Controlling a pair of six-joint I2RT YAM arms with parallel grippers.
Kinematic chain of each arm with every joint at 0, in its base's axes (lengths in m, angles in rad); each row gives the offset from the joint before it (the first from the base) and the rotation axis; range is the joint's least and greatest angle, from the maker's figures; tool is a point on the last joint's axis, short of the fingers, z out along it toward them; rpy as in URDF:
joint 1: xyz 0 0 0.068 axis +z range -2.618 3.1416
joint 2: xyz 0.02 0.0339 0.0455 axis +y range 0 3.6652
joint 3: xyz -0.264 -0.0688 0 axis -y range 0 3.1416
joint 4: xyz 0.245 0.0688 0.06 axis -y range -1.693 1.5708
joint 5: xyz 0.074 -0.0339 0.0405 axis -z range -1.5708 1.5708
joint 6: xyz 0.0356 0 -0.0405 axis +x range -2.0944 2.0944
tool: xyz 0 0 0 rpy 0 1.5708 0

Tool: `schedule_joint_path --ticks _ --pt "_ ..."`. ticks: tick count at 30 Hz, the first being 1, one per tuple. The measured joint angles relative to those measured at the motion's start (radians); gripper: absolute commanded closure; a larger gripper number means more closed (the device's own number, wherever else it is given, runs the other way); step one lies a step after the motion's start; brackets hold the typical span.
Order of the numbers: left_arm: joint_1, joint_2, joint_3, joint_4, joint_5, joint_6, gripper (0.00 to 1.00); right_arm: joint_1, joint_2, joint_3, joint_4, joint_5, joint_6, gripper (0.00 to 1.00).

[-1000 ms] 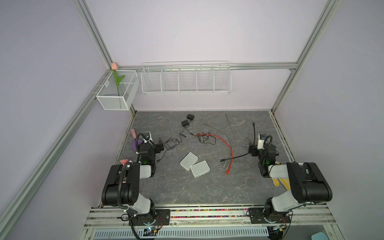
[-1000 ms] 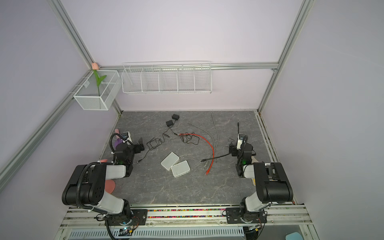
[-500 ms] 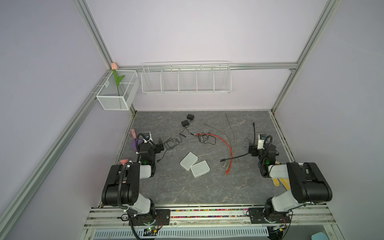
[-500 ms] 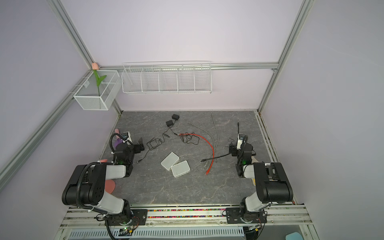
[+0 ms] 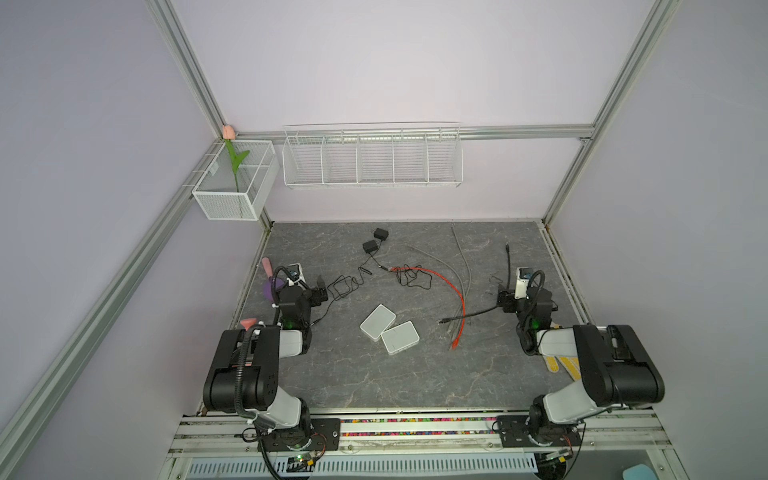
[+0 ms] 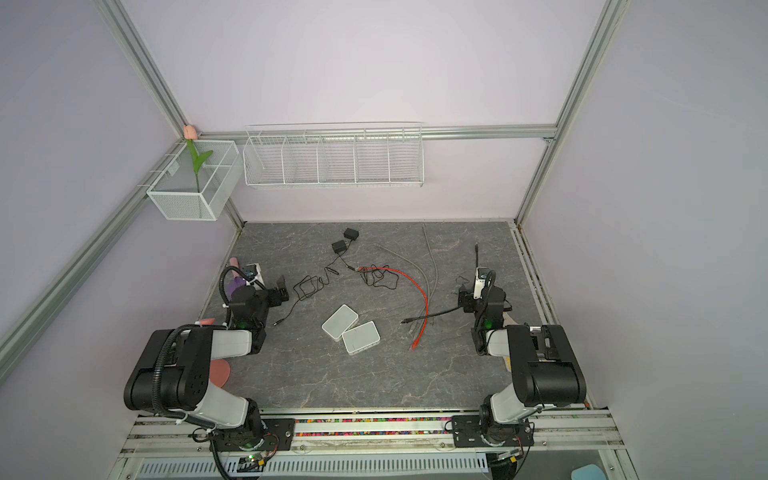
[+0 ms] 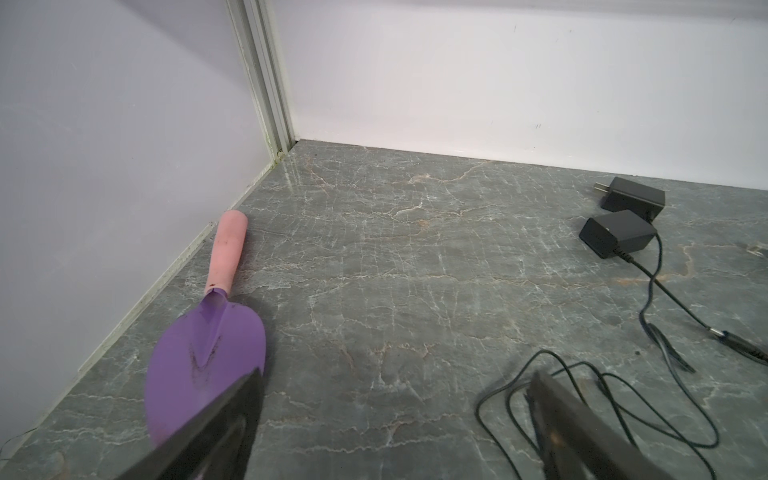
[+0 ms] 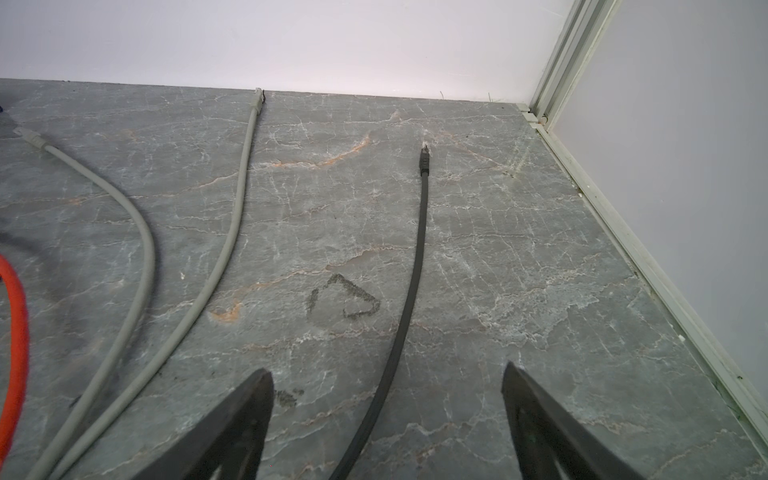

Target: Insert the plug into the switch port

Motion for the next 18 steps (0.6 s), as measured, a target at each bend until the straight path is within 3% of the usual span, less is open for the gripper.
schedule_joint_path --ticks 5,7,11,14,16,18 --pt "0.000 0.000 0.000 0.000 0.000 0.000 0.01 0.000 -0.014 0.001 -0.016 -0.004 -0.005 0.11" --pt "0.000 0.000 0.000 0.000 0.001 0.000 0.01 0.000 -0.096 0.028 -0.171 -0.024 -0.007 0.11" --pt "0.005 0.000 0.000 -0.005 0.011 -0.002 0.01 0.009 -0.296 0.267 -0.505 -0.093 -0.001 0.11" --pt "0.008 0.000 0.000 -0.004 0.013 -0.003 0.01 0.055 -0.407 0.394 -0.554 -0.135 0.008 0.11" --pt "0.008 0.000 0.000 -0.004 0.014 -0.003 0.01 0.081 -0.459 0.459 -0.653 -0.119 0.119 0.11" --pt "0.008 0.000 0.000 -0.004 0.010 -0.003 0.01 0.062 -0.444 0.595 -0.902 -0.063 0.275 0.11"
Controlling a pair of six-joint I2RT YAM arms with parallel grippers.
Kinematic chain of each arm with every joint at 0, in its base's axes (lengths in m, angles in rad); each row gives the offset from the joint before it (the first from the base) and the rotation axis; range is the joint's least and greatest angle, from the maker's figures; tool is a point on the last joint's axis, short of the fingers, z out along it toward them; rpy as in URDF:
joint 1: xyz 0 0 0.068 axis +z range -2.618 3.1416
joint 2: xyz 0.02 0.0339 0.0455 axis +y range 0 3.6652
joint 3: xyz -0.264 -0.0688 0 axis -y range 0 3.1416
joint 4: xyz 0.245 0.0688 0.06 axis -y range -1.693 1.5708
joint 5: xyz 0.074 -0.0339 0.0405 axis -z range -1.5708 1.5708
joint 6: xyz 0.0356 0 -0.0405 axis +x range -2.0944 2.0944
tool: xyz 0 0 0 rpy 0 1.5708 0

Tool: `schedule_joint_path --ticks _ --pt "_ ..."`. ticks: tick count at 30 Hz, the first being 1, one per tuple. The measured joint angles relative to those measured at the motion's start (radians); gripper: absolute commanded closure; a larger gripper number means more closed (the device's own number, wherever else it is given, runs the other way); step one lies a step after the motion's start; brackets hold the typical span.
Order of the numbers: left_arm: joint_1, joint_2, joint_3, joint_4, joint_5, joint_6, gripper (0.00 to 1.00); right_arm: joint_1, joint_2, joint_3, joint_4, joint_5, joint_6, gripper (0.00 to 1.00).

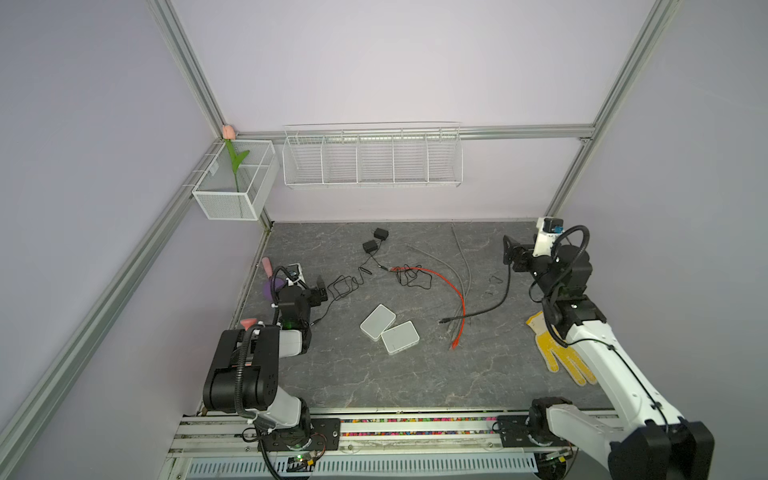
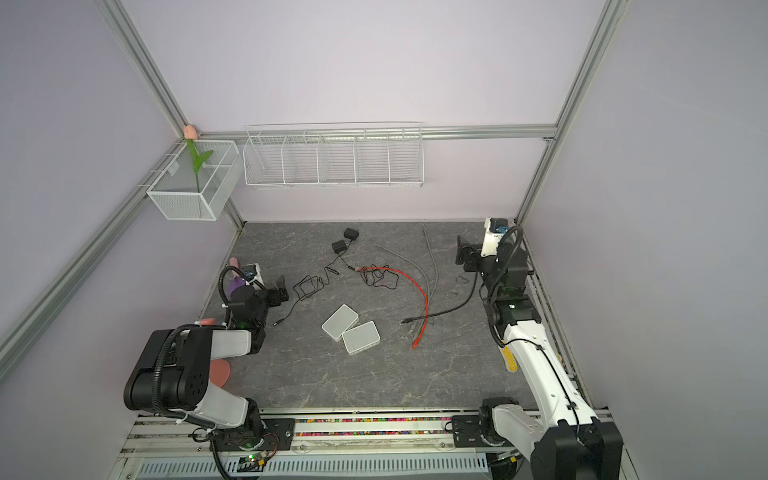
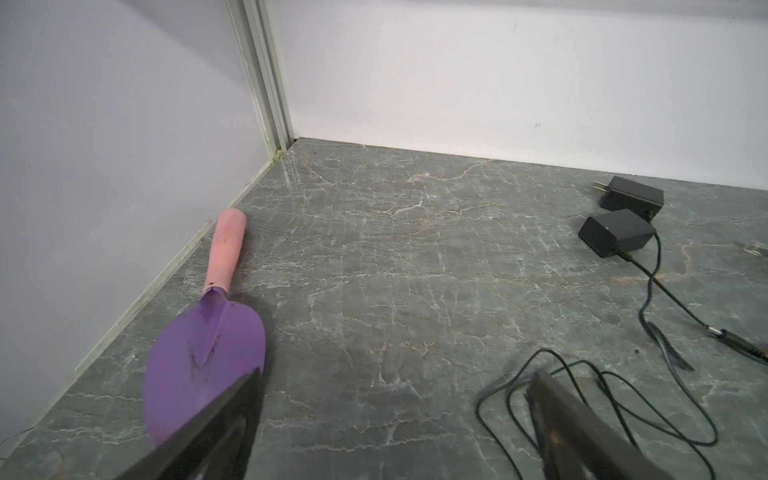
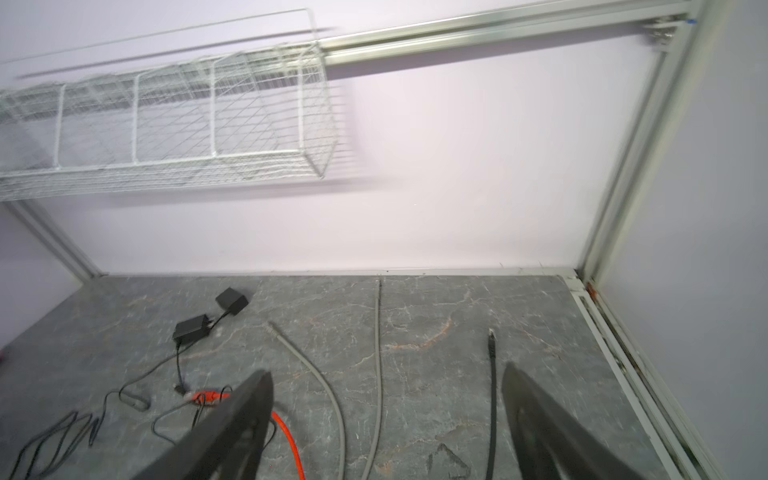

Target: Insert the plug into the switch port

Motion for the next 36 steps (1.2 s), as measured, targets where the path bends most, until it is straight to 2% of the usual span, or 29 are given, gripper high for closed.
schedule_joint_path --ticks 2,4,7,9,12,14,16,23,25,28,32,36 --pt "-0.007 -0.001 0.000 -0.001 -0.033 -0.001 0.01 -0.020 0.041 0.073 -0.126 0.020 0.086 0.11" --pt "-0.027 -0.020 0.004 -0.037 -0.111 -0.010 0.01 0.002 0.074 0.087 -0.230 0.042 0.138 0.11" --pt "-0.060 -0.120 0.078 -0.256 -0.235 -0.048 0.01 0.070 0.105 0.084 -0.363 0.044 0.156 0.11" --pt "-0.063 -0.179 0.202 -0.430 -0.312 -0.113 0.01 0.090 0.124 0.094 -0.415 0.017 0.154 0.11" --pt "-0.059 -0.206 0.396 -0.646 -0.346 -0.196 0.01 0.090 0.188 0.159 -0.475 -0.027 0.151 0.11" --pt "-0.059 -0.204 0.518 -0.793 -0.333 -0.264 0.00 0.094 0.253 0.217 -0.496 -0.072 0.148 0.10" --pt "-0.059 -0.200 0.573 -0.896 -0.290 -0.319 0.08 0.106 0.314 0.256 -0.513 -0.111 0.148 0.07" --pt "-0.066 -0.047 0.603 -1.183 -0.045 -0.447 0.12 0.185 0.457 0.320 -0.591 -0.186 0.129 0.01" --pt "-0.068 0.025 0.628 -1.286 0.011 -0.468 0.18 0.200 0.469 0.329 -0.604 -0.208 0.117 0.02" --pt "-0.071 0.111 0.671 -1.398 0.058 -0.476 0.20 0.211 0.471 0.343 -0.609 -0.229 0.103 0.05" --pt "-0.079 0.121 0.680 -1.482 0.082 -0.477 0.21 0.222 0.471 0.346 -0.606 -0.247 0.093 0.09" --pt "-0.081 0.172 0.752 -1.557 0.109 -0.456 0.32 0.235 0.471 0.341 -0.591 -0.265 0.092 0.12"
